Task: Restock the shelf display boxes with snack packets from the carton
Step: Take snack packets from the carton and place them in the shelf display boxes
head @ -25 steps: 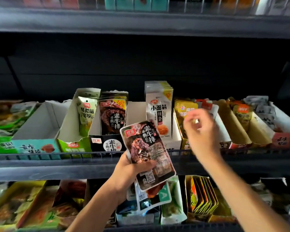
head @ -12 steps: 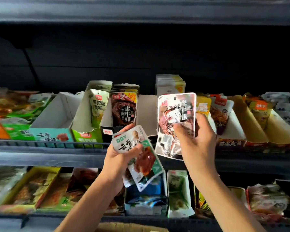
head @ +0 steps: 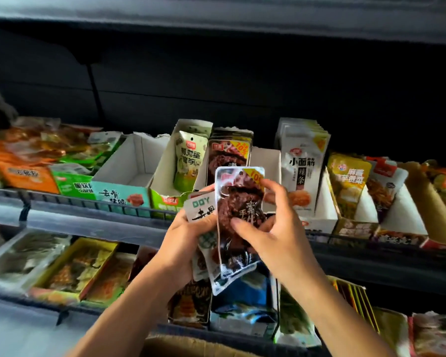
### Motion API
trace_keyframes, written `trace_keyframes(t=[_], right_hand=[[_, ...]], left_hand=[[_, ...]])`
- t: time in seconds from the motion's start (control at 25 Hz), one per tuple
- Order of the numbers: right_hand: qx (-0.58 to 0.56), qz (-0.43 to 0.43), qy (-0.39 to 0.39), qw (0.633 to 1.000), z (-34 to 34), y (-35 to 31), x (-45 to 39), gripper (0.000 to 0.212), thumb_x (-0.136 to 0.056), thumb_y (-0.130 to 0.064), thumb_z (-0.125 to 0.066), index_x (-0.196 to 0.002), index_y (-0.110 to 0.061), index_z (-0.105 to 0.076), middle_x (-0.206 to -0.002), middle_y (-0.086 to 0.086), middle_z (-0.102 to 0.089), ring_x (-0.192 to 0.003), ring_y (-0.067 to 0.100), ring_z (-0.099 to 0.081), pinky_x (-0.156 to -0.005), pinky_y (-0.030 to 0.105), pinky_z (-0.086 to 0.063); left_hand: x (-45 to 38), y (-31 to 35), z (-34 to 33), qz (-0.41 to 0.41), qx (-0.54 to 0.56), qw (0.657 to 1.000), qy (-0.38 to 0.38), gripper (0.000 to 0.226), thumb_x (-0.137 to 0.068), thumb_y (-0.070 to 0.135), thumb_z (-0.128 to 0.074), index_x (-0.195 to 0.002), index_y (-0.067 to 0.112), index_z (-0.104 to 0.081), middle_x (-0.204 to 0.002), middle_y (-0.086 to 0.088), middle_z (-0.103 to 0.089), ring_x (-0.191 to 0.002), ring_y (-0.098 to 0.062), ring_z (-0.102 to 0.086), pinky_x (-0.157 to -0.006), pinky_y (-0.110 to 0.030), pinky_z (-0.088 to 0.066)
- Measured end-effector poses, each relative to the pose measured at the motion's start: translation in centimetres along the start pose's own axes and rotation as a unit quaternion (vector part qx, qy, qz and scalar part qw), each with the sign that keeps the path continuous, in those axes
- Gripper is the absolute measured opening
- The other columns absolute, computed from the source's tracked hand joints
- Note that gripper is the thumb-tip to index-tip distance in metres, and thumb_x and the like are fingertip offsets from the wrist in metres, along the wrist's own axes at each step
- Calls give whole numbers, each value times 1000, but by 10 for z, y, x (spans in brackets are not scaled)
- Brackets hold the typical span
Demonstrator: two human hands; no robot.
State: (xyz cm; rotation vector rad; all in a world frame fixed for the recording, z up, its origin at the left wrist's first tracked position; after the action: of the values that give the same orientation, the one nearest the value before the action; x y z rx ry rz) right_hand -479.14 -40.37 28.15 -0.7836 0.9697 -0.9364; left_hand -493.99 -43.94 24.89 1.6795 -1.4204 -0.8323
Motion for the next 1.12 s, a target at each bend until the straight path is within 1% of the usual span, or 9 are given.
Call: trace_keyframes(t=[0.12, 0.2, 0.28, 0.44, 0.56, 0.76, 0.92, 1.04, 1.12], right_hand=[[-145, -117, 31, 982, -2, 11, -25, 62, -74, -28, -85, -124, -35, -49, -109, -4, -64, -77, 15, -69, -56, 32, -57], [-153, -106, 63, 980, 0, 2, -43, 31, -84, -21, -78, -110, -19, -62, -83, 3, -65, -51, 13, -59, -47, 30, -52], [-164, -66, 102, 979, 8, -15, -66, 5, -93, -17, -68, -96, -17, -64, -65, 2, -61, -44, 14, -55, -47, 30, -54], [-84, -3, 174, 981, 21, -36, -127, 9, -97, -11, -59, -92, -17, -58, -77, 4, -66, -48, 11, -61, -46, 28, -55], [1, -50, 102, 994, -4, -24, -160, 8, -96, -4, -59, -97, -11, -59, -85, 9, -68, -56, 14, -64, -47, 30, -55], [294, -40, 96, 950, -12, -10, -168, 10, -80, -10, -70, -87, -12, -63, -84, 7, -67, -76, 25, -64, -58, 27, -42], [243, -42, 120, 962, -7, 3, -160, 36, -82, -12, -71, -114, -21, -56, -96, 0, -63, -88, 22, -61, -66, 27, -38], [249, 64, 200, 946, -6, -31, -127, 28, -90, -19, -66, -115, -18, -55, -93, -6, -60, -84, 20, -60, -60, 28, -38], [153, 133, 115, 972, -23, -48, -91, 22, -92, -26, -65, -111, -18, -58, -86, -10, -62, -76, 15, -64, -55, 25, -48]], left_hand=[[-16, 20, 10, -9, 9, 1000, 22, 41, -81, 5, -61, -120, 18, -65, -94, -12, -76, -73, -25, -73, -57, -36, -59], [-25, 32, 27, -17, 13, 997, 78, 30, -89, 7, -63, -116, 20, -66, -95, -11, -77, -73, -25, -74, -57, -37, -59], [-34, 38, 56, -17, 19, 988, 153, 22, -92, 15, -66, -114, 14, -64, -89, -9, -77, -69, -24, -74, -55, -36, -58], [-41, 41, 97, 18, 58, 975, 214, 34, -87, 31, -71, -115, 13, -63, -100, -12, -76, -87, -31, -74, -65, -46, -59], [-37, 46, 99, 22, 85, 975, 204, 14, -90, 26, -67, -99, 16, -67, -99, -11, -77, -86, -31, -74, -78, -50, -58], [-33, 51, 96, 8, 68, 983, 172, 34, -89, 31, -70, -118, 13, -66, -102, -12, -76, -93, -33, -74, -83, -54, -58], [-27, 50, 84, 13, 9, 991, 132, 29, -88, 35, -70, -110, 15, -70, -98, -12, -77, -91, -34, -74, -87, -60, -55], [-22, 47, 72, 4, -12, 994, 110, 24, -87, 32, -70, -102, 14, -72, -95, -12, -77, -86, -33, -75, -83, -54, -59], [-20, 46, 61, -16, -23, 995, 91, 19, -85, 27, -71, -97, 13, -72, -94, -13, -77, -83, -31, -75, -76, -48, -62]])
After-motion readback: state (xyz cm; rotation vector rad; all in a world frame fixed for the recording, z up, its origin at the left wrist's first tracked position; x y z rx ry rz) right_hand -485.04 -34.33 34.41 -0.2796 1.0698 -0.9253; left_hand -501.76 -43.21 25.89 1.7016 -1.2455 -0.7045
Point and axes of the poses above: each hand's wrist, its own x-axis away from the middle knuckle, its own z-axis out of the back of the hand, y = z × x, the point moved 8 cm from there along -x, towards the middle knuckle
